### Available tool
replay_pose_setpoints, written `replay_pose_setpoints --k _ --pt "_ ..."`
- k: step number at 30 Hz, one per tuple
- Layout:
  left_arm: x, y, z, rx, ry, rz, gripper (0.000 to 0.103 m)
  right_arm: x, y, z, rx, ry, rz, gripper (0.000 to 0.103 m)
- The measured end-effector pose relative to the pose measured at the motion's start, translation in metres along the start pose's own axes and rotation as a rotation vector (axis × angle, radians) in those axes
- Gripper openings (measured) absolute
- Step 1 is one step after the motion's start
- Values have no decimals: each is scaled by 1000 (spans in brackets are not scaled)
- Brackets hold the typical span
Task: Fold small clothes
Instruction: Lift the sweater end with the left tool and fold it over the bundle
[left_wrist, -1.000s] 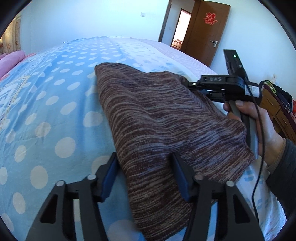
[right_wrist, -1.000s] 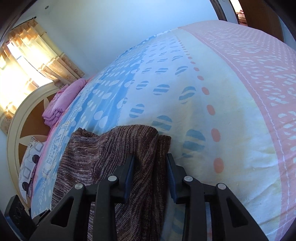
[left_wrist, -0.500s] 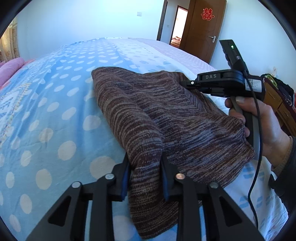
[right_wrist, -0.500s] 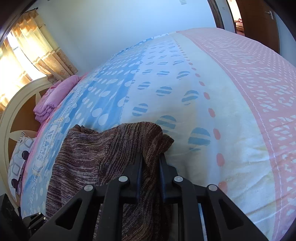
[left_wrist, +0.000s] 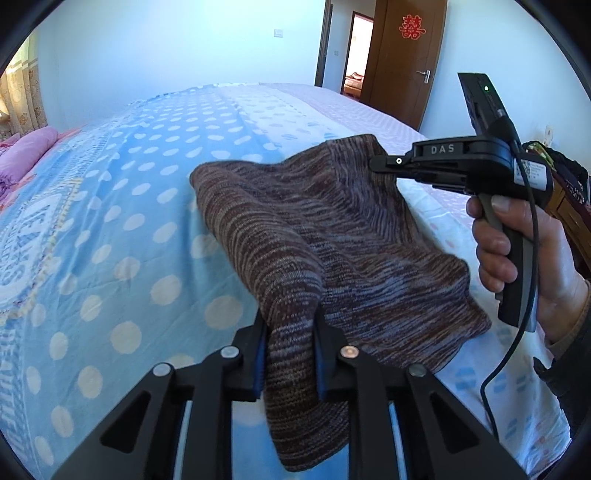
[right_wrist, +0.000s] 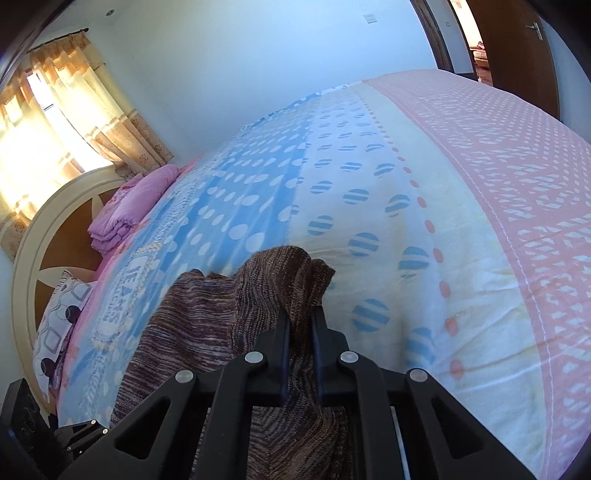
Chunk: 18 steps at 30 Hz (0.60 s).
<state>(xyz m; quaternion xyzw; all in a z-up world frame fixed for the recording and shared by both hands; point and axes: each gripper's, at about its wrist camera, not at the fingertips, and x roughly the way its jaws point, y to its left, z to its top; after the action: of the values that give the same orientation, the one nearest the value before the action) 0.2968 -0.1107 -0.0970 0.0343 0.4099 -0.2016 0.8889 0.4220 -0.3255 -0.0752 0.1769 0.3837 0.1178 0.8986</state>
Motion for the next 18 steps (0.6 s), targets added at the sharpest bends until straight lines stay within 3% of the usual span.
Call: replay_pose_setpoints --k 18 --pt "-70 40 -31 -39 -70 80 20 -11 92 -48 -65 31 126 9"
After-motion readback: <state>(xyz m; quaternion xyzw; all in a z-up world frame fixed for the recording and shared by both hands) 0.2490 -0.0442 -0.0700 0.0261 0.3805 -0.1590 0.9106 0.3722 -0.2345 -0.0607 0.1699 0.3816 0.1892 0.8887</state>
